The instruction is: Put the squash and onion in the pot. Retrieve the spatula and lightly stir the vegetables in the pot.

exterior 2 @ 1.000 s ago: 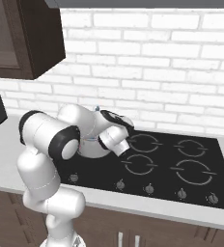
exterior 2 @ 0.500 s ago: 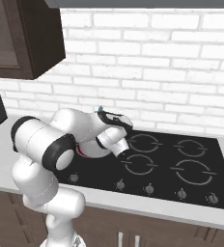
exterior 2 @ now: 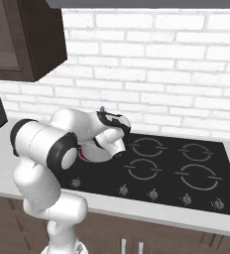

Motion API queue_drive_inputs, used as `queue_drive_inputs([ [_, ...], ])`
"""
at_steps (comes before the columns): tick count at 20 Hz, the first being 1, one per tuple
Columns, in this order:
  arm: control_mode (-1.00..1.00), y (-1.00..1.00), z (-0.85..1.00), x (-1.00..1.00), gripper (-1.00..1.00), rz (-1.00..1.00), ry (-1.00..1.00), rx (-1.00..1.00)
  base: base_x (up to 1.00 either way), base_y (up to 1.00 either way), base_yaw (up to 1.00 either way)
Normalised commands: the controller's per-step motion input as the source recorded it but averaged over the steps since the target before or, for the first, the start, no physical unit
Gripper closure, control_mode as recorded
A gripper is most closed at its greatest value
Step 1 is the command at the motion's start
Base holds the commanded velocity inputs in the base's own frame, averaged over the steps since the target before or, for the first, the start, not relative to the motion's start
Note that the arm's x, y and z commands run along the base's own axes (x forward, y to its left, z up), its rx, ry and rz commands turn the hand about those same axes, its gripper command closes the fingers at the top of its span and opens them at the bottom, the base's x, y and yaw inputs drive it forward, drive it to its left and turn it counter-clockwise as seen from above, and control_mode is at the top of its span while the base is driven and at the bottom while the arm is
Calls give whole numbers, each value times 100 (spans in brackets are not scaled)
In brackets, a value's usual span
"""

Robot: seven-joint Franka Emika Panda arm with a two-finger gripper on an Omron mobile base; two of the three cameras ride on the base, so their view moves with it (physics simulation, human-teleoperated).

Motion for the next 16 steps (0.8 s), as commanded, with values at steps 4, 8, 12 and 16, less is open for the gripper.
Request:
queue_drive_inputs([
  [4, -100, 0, 0, 19, 100, -11, -4, 1, 0, 0, 0],
  [8, -100, -9, 9, 13, 100, -14, 0, 0, 0, 0, 0],
  [12, -100, -36, 3, 0, 100, -14, 16, -5, 0, 0, 0],
  [16, -100, -25, 0, -9, 100, -5, 24, -7, 0, 0, 0],
])
